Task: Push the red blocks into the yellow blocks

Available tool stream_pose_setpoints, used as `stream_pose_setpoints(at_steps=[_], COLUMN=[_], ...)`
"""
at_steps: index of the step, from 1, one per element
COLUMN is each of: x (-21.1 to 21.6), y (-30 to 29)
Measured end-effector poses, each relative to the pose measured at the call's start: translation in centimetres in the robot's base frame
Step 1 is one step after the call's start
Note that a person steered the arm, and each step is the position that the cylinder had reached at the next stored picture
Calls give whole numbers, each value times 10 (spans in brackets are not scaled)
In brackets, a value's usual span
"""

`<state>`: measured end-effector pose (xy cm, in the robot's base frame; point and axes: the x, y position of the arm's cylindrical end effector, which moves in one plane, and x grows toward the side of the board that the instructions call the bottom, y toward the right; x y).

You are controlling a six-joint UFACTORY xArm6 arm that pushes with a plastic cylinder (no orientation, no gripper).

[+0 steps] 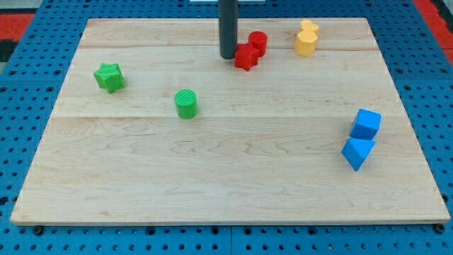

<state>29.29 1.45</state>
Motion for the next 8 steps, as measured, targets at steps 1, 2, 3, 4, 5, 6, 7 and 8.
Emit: stream_pose_setpoints(at_steps=[1,2,3,4,5,6,7,8], x=[-10,-32,-46,-80,-62,-54,-51,-30], y=[34,42,-15,25,25,37,79,16])
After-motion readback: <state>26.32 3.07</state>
